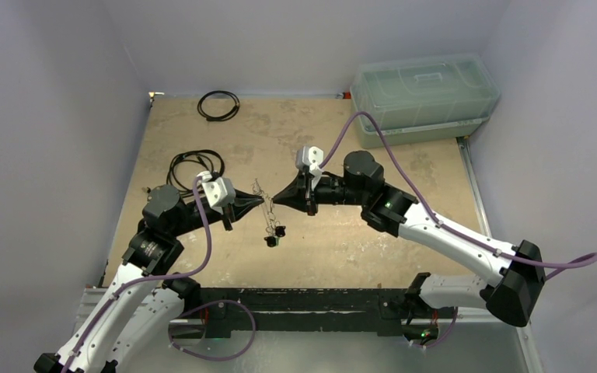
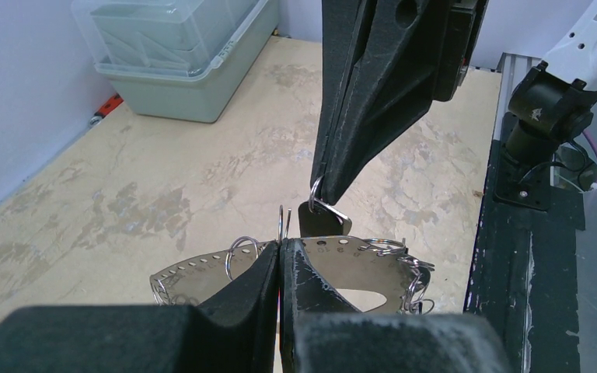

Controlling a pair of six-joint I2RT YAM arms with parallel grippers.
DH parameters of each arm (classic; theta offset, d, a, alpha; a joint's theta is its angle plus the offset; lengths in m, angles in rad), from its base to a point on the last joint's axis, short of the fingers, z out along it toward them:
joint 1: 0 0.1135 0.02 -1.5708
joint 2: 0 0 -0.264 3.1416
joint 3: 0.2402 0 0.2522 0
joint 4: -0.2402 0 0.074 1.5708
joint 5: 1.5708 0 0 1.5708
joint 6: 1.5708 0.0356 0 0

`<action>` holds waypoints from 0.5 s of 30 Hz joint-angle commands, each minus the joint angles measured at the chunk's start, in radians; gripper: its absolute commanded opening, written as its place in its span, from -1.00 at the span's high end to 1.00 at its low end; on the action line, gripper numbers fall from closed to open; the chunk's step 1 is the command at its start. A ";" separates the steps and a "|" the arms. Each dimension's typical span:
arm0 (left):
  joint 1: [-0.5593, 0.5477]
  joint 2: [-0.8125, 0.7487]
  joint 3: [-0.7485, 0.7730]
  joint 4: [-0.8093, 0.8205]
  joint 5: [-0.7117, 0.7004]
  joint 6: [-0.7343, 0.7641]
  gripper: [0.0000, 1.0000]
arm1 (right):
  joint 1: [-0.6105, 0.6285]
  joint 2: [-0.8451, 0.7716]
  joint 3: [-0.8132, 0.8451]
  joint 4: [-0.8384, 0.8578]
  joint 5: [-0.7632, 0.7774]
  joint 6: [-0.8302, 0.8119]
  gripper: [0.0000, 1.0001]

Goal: Put the keys on the keyring

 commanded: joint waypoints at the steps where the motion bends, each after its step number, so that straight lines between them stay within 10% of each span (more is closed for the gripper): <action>1: -0.005 -0.001 0.021 0.074 0.022 -0.005 1.00 | 0.008 0.007 0.060 0.012 -0.014 0.007 1.00; 15: -0.006 -0.003 0.016 0.079 0.025 -0.007 1.00 | 0.010 0.040 0.082 -0.008 0.016 0.019 1.00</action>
